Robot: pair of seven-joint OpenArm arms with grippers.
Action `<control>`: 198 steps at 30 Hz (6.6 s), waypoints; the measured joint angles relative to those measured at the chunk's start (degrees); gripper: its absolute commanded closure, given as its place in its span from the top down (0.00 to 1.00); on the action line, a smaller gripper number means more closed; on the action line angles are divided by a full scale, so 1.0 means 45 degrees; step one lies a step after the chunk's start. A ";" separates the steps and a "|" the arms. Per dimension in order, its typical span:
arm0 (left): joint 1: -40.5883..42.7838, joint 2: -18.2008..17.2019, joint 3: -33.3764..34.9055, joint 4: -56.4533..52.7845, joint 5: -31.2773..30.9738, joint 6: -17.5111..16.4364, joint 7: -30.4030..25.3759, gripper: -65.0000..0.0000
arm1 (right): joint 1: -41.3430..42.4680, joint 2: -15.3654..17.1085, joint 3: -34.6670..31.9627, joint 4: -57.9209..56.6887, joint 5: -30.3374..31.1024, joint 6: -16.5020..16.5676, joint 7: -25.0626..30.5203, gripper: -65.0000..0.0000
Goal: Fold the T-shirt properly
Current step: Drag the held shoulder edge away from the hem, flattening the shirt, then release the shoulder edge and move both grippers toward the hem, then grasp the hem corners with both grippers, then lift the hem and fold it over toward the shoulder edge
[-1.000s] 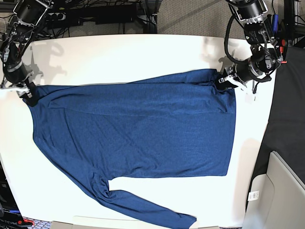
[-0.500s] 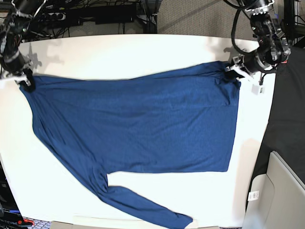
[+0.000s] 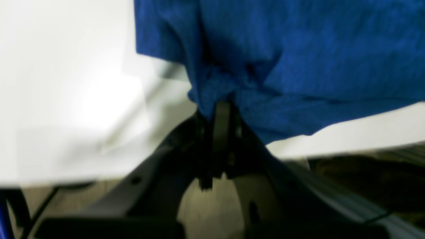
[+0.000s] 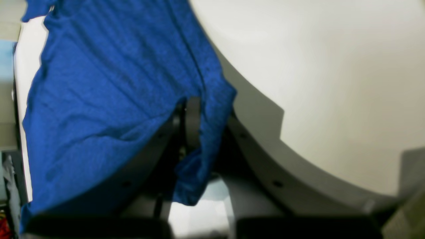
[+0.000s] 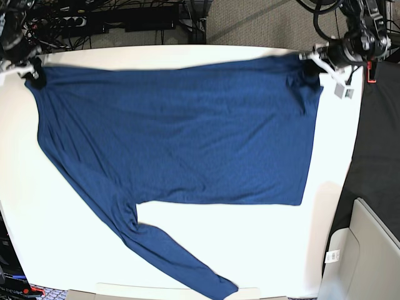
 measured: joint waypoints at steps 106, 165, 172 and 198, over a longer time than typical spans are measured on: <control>-1.1142 -0.0248 0.4789 -1.2760 0.1812 0.0131 -0.8704 0.39 | 0.9763 0.0884 -0.4707 -0.2846 -0.6722 -0.2064 -0.0748 0.45; -0.7655 0.0335 0.4755 -0.5095 0.1894 0.0049 -0.5673 0.00 | 1.0380 0.0136 -0.5979 -0.3385 -0.9539 -0.2021 -0.0627 0.45; -0.6771 0.0306 0.4765 -0.3895 0.1855 0.0044 -0.5484 0.00 | 1.0919 -0.0321 -0.6018 -0.4469 -1.1351 -0.2011 -0.0646 0.45; -0.6198 0.0340 0.4760 -0.3492 0.1855 0.0044 -0.5479 0.00 | 1.1341 -0.0427 -0.5994 -0.5916 -1.3153 -0.1477 0.0214 0.34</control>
